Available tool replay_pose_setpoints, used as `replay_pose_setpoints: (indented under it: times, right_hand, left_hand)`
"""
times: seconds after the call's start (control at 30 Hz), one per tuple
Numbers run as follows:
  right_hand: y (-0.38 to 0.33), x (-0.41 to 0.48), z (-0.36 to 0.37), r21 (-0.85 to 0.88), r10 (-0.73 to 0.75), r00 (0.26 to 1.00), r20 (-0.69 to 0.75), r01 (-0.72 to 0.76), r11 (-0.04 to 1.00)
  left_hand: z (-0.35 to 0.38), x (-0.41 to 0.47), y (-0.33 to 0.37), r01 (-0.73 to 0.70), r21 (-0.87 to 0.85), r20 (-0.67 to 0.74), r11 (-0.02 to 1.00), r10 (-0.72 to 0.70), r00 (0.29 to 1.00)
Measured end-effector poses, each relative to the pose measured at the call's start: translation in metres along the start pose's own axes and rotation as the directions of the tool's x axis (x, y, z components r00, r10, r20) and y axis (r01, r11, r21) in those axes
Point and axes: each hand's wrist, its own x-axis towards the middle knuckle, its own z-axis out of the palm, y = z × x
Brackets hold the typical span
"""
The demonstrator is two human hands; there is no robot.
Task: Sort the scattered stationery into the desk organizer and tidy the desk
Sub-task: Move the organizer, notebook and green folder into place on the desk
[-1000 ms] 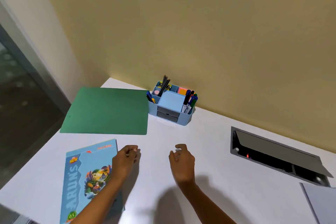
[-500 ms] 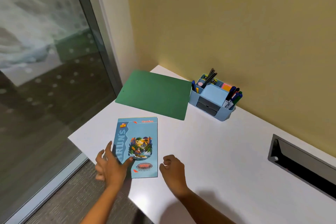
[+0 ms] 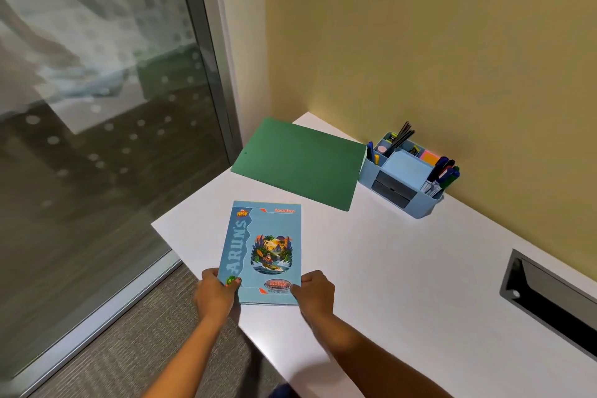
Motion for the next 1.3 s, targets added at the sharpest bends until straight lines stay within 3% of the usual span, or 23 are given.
replay_pose_setpoints:
  times: [0.27,0.6,0.77,0.93,1.1,1.3]
  right_hand:
    - [0.008,0.002,-0.01,0.097,0.035,0.998,0.059,-0.041,0.994]
    - [0.034,-0.003,-0.044,0.417,-0.021,0.999,0.028,0.007,0.909]
    - [0.051,-0.017,-0.089,0.478,-0.035,0.99,-0.139,0.098,0.873]
    - [0.081,-0.025,-0.126,0.563,0.054,0.967,-0.247,0.099,0.821]
    - [0.118,-0.038,-0.161,0.645,0.201,0.892,-0.405,0.123,0.754]
    - [0.16,-0.04,-0.193,0.632,0.353,0.778,-0.52,0.073,0.772]
  left_hand:
    - [0.004,-0.009,-0.002,-0.088,-0.097,0.005,0.991,0.089,0.996]
    - [0.008,-0.037,0.026,-0.311,-0.306,0.03,0.9,0.336,0.941]
    - [0.03,-0.051,0.059,-0.424,-0.359,0.127,0.831,0.494,0.86]
    - [0.067,-0.067,0.088,-0.498,-0.378,0.234,0.781,0.601,0.764]
    - [0.115,-0.088,0.116,-0.536,-0.357,0.39,0.765,0.643,0.659]
    - [0.175,-0.108,0.145,-0.579,-0.335,0.564,0.744,0.65,0.509]
